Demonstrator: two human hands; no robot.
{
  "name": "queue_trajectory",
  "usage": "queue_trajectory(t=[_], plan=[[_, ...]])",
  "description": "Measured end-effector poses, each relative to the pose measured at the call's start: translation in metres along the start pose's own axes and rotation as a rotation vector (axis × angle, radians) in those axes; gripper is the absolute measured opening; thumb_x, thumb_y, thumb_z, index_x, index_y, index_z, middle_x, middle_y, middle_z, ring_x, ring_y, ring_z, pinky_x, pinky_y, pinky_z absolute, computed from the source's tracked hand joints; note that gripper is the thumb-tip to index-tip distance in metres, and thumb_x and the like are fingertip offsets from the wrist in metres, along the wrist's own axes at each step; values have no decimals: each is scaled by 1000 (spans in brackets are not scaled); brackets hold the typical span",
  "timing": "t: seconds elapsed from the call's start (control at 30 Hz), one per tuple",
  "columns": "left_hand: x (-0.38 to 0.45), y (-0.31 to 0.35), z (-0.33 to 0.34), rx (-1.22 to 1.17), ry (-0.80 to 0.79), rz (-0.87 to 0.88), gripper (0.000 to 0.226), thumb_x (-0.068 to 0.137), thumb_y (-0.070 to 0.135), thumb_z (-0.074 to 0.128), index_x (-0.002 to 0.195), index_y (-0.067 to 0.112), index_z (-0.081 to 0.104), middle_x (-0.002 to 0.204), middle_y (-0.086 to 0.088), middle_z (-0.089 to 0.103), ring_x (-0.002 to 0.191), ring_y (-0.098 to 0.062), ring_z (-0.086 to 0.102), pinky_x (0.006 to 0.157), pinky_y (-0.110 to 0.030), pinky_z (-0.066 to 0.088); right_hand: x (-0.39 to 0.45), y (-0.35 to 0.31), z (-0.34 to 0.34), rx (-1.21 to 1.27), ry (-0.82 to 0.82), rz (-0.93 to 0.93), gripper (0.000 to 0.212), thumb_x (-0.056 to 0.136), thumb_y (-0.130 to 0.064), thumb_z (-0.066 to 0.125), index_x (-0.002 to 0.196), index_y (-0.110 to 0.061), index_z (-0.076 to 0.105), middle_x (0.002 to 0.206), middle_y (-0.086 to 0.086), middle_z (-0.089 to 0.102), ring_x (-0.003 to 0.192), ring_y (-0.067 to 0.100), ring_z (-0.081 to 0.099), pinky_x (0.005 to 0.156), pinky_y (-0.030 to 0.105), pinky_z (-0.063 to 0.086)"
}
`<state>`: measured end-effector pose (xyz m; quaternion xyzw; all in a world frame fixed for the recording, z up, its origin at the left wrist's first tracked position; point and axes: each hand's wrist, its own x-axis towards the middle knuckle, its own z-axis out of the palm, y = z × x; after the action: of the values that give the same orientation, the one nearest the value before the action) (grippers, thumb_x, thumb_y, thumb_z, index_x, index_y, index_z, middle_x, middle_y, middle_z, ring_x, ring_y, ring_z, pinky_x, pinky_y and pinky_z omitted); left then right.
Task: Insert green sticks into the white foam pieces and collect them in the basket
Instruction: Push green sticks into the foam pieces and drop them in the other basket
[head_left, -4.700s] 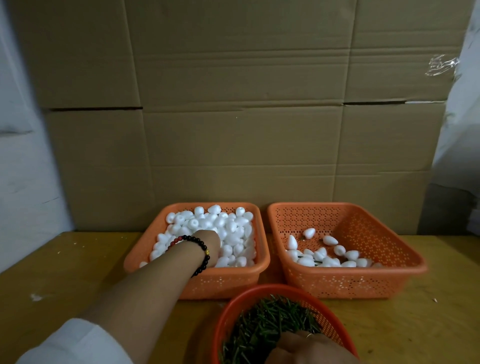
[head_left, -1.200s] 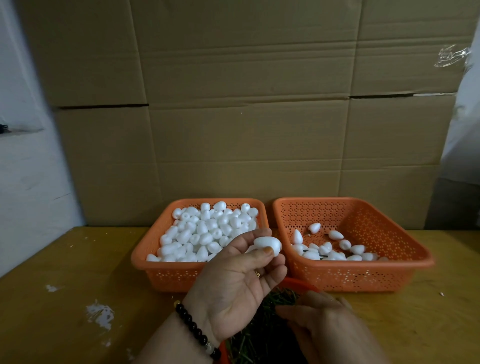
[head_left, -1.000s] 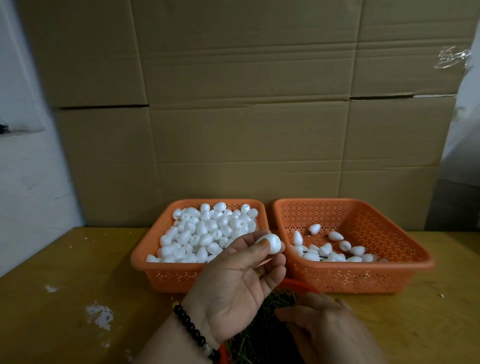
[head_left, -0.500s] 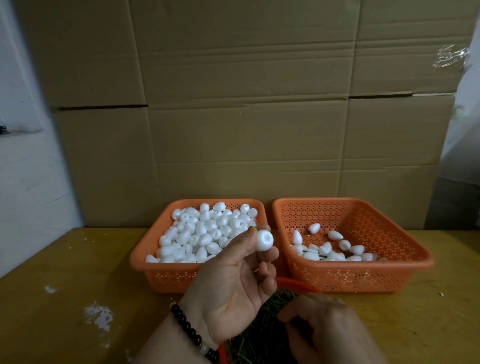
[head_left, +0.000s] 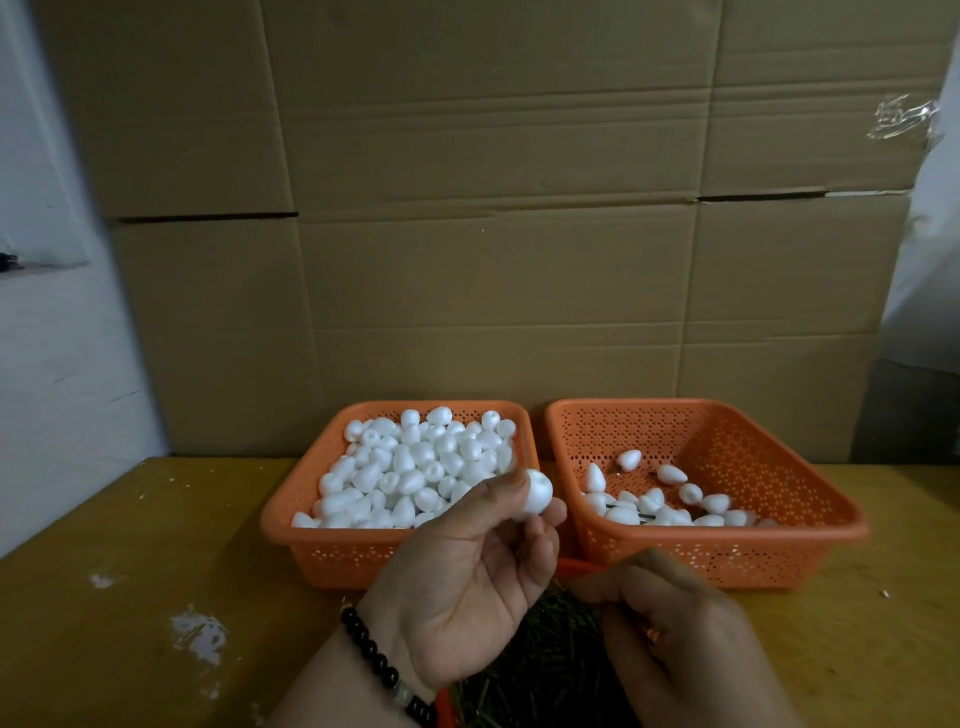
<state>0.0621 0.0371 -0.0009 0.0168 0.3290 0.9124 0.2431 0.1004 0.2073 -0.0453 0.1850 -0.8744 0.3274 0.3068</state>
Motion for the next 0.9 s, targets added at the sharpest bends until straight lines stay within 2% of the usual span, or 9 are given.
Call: queue_trajectory(t=[0.1, 0.2, 0.3, 0.4, 0.53, 0.7, 0.8, 0.9], plan=[[0, -1, -1, 33, -23, 27, 32, 65, -6, 68, 97, -2, 66, 86, -19, 66, 63, -17, 62, 52, -25, 56, 2, -3, -3, 16, 16, 36, 46, 60, 7, 77, 78, -35, 71, 82, -15, 64, 74, -2, 61, 66, 8, 46], [2, -2, -5, 93, -25, 40, 36, 67, -11, 62, 102, -2, 66, 85, -16, 67, 64, -17, 64, 55, -25, 57, 1, -7, -4, 72, 51, 124, 48, 61, 6, 78, 70, -39, 64, 72, -15, 64, 68, 1, 61, 57, 8, 44], [6, -2, -10, 143, 11, 50, 39, 69, -9, 62, 107, -2, 64, 84, -14, 65, 64, -16, 63, 54, -25, 56, -1, -7, -4, 193, 41, 221, 39, 66, 1, 77, 68, -36, 65, 75, -16, 67, 56, 4, 61, 52, 12, 45], [8, -2, -14, 237, 57, 87, 33, 70, -2, 66, 103, 2, 67, 82, -12, 66, 62, -14, 61, 53, -26, 54, 0, -8, -2, 273, 34, 280, 39, 71, -3, 77, 77, -40, 66, 75, -12, 69, 60, 4, 63, 56, 19, 50], [8, -1, -16, 303, 92, 115, 40, 66, 3, 72, 105, 4, 64, 81, -11, 67, 63, -17, 62, 54, -29, 54, 2, -5, 0, 365, 40, 337, 39, 76, -8, 75, 82, -46, 69, 76, -14, 71, 64, 0, 65, 59, 15, 50], [8, -3, -18, 353, 81, 107, 33, 68, 9, 72, 100, 5, 65, 81, -12, 66, 63, -17, 62, 56, -31, 55, 4, 2, 0, 478, 56, 399, 25, 78, -3, 71, 82, -27, 75, 80, -9, 74, 75, 3, 69, 69, 19, 55], [7, -4, -17, 374, 73, 88, 27, 69, 17, 73, 93, 5, 70, 80, -11, 66, 61, -17, 61, 54, -31, 55, 5, 5, 1, 508, 72, 414, 16, 78, -4, 71, 82, -19, 74, 76, -4, 74, 72, 6, 69, 64, 12, 51], [6, -5, -15, 369, 71, 74, 18, 69, 22, 73, 80, 8, 76, 75, -11, 65, 59, -16, 60, 53, -31, 54, 5, 7, 2, 473, 96, 414, 11, 77, -10, 72, 78, -21, 72, 75, -7, 73, 69, 2, 66, 61, 10, 48]])
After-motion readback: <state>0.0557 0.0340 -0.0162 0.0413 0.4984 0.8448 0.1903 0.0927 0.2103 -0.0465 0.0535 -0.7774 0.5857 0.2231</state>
